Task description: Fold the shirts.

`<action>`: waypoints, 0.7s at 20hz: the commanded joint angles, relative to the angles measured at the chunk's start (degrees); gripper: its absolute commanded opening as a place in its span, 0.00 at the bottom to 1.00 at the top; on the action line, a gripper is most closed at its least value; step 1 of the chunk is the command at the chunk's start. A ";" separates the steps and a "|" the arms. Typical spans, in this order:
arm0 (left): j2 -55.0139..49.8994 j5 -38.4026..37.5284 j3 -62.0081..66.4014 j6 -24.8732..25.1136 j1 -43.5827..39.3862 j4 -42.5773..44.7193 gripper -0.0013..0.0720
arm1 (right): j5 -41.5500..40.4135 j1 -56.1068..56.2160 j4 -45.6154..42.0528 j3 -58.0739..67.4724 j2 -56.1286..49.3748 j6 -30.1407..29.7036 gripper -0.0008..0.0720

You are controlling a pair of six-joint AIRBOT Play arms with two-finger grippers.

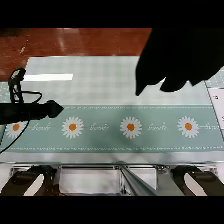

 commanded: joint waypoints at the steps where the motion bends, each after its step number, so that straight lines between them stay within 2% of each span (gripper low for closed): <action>1: 0.81 0.50 -0.31 -0.74 0.04 -0.74 0.71 | 5.18 11.91 -3.61 -3.32 -0.85 2.43 0.05; 4: 0.76 0.55 -0.33 -0.57 0.04 -0.63 0.71 | 1.79 22.86 -6.16 -13.92 -4.50 6.51 0.05; 6: 0.68 1.18 -0.81 -0.57 0.04 -0.33 0.71 | -1.68 29.64 -6.64 -17.40 -9.70 6.84 0.05; 10: 0.57 1.57 -1.44 -0.85 0.48 8.96 0.71 | -7.74 37.07 -5.70 -18.43 -26.38 8.52 0.05; 12: 0.57 0.92 -1.46 -0.83 1.55 9.27 0.71 | -11.26 39.17 -1.36 -18.43 -34.53 8.44 0.05; 14: 0.57 0.66 -1.62 -0.83 1.60 8.17 0.71 | -12.76 40.15 5.05 -18.40 -41.24 5.57 0.05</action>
